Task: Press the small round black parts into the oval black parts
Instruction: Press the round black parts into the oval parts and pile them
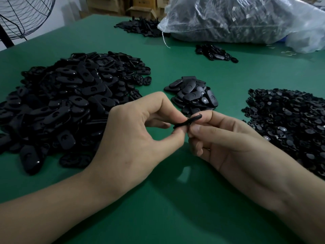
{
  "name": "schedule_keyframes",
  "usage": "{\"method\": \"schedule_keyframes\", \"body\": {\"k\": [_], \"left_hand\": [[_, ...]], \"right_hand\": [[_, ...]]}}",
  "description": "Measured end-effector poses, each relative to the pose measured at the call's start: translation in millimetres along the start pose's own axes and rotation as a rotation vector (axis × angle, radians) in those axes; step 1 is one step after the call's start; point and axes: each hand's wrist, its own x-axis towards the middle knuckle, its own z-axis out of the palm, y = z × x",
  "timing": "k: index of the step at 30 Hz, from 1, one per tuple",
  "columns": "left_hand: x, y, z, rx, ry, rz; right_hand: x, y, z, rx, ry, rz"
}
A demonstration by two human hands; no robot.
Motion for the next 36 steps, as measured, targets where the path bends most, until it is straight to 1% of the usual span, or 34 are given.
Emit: {"method": "schedule_keyframes", "body": {"k": [6,11,17,22,36], "left_hand": [[0.1,0.6,-2.0,0.029,-0.021,0.013],[1.8,2.4,-3.2,0.028,-0.066,0.040],[3.0,8.4,-4.0,-0.004,-0.060,0.014],[1.5,9.3,-5.0,0.005,-0.050,0.008],[1.9,4.0,-3.0,0.122,-0.052,0.138]], "right_hand": [[0.4,0.7,-0.6,-0.008,-0.001,0.013],[0.7,0.0,-3.7,0.005,-0.039,0.026],[1.3,1.4,-5.1,0.050,-0.040,0.015],[1.4,1.5,-3.3,0.042,-0.027,0.016],[2.0,0.5,-5.7,0.027,-0.050,0.037]]}}
